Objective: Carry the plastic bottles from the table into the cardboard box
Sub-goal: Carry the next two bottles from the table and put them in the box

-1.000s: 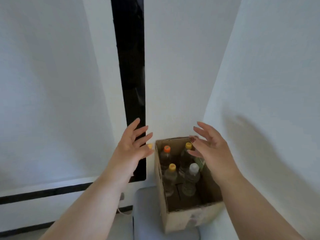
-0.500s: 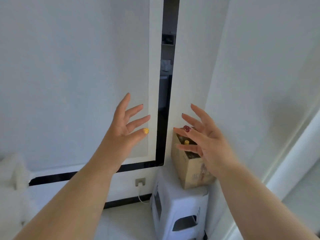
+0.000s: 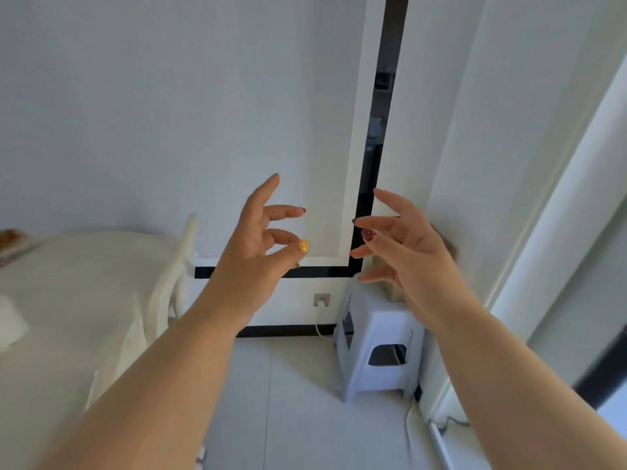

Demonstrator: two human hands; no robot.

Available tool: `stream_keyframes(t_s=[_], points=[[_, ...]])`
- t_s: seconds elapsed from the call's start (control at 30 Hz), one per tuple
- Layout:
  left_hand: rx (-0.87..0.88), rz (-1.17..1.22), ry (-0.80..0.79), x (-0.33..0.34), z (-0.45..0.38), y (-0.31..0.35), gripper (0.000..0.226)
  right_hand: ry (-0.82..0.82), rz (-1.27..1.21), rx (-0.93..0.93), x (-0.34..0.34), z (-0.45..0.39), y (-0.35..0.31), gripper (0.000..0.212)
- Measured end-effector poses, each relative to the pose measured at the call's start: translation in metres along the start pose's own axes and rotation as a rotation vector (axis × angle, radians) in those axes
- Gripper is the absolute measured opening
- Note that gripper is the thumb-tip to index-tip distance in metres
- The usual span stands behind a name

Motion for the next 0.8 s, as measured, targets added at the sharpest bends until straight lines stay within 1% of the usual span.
stream_keyframes(t_s=[0.1, 0.23, 0.4, 0.5, 0.67, 0.8], points=[[0.001, -0.036, 0.021, -0.039, 0.050, 0.024, 0.078, -0.022, 0.006, 0.000, 0.043, 0.048, -0.023, 0.051], [0.019, -0.061, 0.059, -0.101, 0.101, 0.049, 0.074, -0.062, 0.012, -0.028, 0.104, 0.092, -0.045, 0.044], [0.021, -0.069, 0.108, -0.194, 0.172, 0.058, 0.068, -0.090, -0.005, -0.068, 0.196, 0.145, -0.057, 0.037], [0.007, -0.090, 0.116, -0.253, 0.213, 0.055, 0.067, -0.085, -0.046, -0.080, 0.255, 0.174, -0.056, 0.037], [-0.027, -0.156, 0.110, -0.377, 0.286, 0.045, 0.066, -0.083, -0.140, -0.081, 0.380, 0.229, -0.041, 0.035], [-0.049, -0.205, 0.162, -0.465, 0.333, 0.044, 0.059, -0.129, -0.183, -0.059, 0.470, 0.262, -0.025, 0.031]])
Point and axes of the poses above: each hand's wrist, its own z-axis away from the middle knuckle, its own x-axis out of the palm, y = z × x, the point moved 2 cm from there along -z, towards the middle knuckle, and after that the axes turned 11 degrees about -z, right-handed, at the moved point
